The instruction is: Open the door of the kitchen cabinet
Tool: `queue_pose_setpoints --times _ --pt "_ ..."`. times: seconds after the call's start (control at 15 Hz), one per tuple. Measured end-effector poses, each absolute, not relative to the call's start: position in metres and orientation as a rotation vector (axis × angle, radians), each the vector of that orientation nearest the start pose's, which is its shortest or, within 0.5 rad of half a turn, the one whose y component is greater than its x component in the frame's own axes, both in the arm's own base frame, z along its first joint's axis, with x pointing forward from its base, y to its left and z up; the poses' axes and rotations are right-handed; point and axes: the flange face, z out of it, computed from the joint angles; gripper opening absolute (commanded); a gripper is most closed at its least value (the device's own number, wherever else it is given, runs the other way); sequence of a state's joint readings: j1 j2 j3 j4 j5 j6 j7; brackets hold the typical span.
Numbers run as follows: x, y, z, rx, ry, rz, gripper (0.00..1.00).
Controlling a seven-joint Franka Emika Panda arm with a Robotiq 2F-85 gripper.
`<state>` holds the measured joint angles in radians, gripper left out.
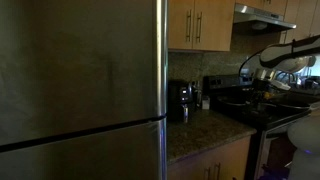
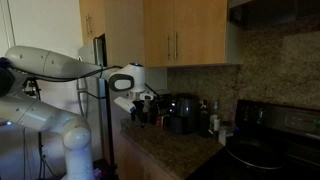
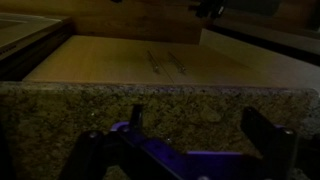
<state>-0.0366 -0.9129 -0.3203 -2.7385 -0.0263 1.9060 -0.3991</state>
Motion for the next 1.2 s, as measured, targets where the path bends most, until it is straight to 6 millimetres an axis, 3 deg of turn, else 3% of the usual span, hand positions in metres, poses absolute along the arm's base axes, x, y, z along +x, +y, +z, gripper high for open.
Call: queue_pose_setpoints --times 0.47,0.6,0.8,1.07,1.13,1.2 --pt "0.276 -0.103 0.463 -2.927 -0.239 -0.183 1.0" --pt "0.28 -0.102 0.479 -2.949 -0.252 -0.273 1.0" --pt "0.273 -0.098 0.554 -2.984 -0.31 -0.523 1.0" --pt "0.233 -0.092 0.667 -2.926 -0.283 -0.934 1.0" --pt "0.224 -0.093 0.68 -2.914 -0.279 -0.977 1.0" --pt "0.221 -0.093 0.68 -2.911 -0.279 -0.983 1.0"
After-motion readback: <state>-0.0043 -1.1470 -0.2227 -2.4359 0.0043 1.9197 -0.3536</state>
